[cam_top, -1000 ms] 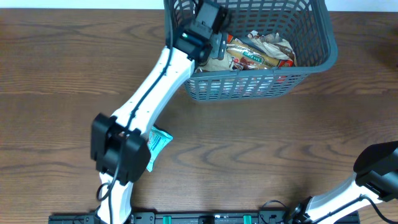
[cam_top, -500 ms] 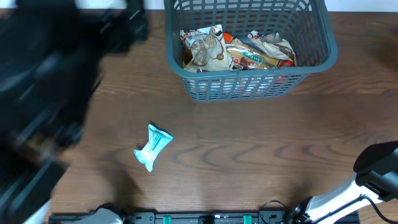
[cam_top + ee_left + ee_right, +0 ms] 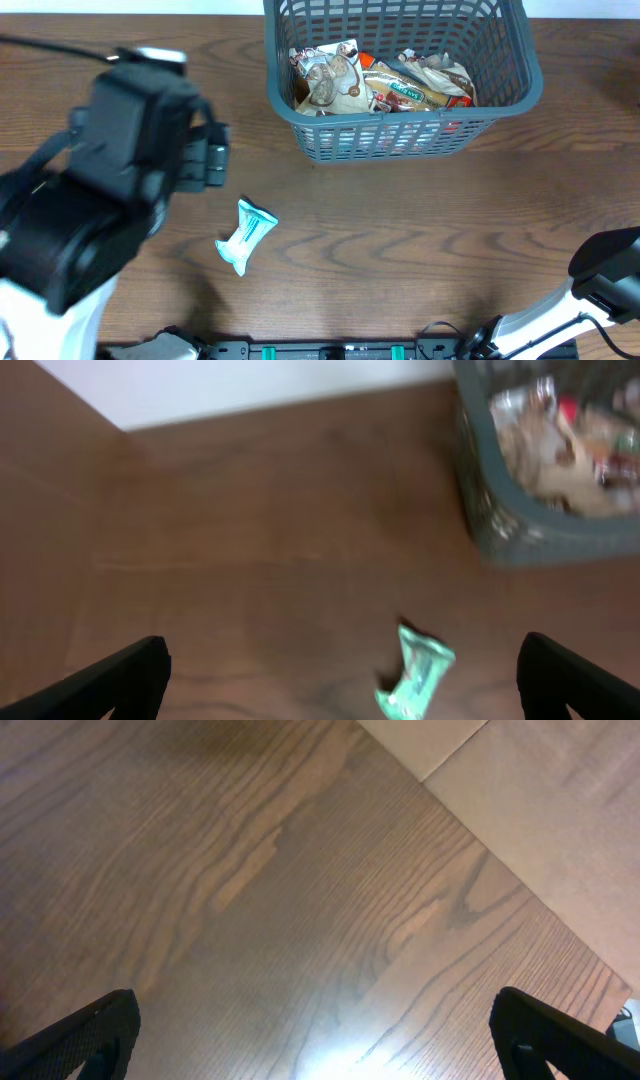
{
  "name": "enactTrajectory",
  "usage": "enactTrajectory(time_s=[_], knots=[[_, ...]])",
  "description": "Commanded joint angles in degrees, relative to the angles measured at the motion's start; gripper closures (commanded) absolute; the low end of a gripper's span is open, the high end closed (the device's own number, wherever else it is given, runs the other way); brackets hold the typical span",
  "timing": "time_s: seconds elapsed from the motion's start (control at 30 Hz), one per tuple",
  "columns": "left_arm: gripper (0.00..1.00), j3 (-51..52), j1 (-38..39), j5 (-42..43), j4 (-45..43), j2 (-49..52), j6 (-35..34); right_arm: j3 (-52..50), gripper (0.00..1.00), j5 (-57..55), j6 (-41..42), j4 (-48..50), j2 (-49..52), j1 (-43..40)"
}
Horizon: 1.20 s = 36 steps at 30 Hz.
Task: Pack container
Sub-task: 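Withdraw the left gripper from the basket and move to the teal packet, then lower the left gripper onto the teal packet and grasp it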
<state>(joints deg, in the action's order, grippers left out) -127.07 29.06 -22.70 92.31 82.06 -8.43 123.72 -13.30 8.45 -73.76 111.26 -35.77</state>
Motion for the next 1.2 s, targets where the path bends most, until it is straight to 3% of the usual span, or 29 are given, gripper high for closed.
enactTrajectory(time_s=[0.0,0.27,0.47,0.6,0.73,1.0,1.17], knots=[[0.01,5.4,-0.4,9.4,4.5,4.6,4.0,-0.3,0.01,-0.2,-0.8,0.1,0.4,-0.4],[0.01,19.9,-0.8,12.2,3.4,15.1,5.9,-0.3,0.01,-0.2,-0.8,0.0,0.4,-0.4],[0.15,28.0,-5.2,18.0,-0.7,16.6,5.9,-0.3,0.01,-0.2,-0.8,0.1,0.4,-0.4],[0.22,30.9,-9.7,23.8,-2.4,14.0,8.0,-0.3,0.01,-0.2,-0.8,0.0,0.4,-0.4],[0.23,33.3,-12.9,30.1,-4.0,9.0,12.6,-0.3,0.01,-0.2,-0.8,0.0,0.4,-0.4],[0.15,41.2,-14.3,35.5,-7.8,-3.9,14.8,-0.3,0.01,-0.2,-0.8,0.0,0.4,-0.4],[0.13,51.5,-14.3,38.2,-12.5,-10.4,12.0,-0.3,0.01,-0.2,-0.8,0.0,0.4,-0.4]])
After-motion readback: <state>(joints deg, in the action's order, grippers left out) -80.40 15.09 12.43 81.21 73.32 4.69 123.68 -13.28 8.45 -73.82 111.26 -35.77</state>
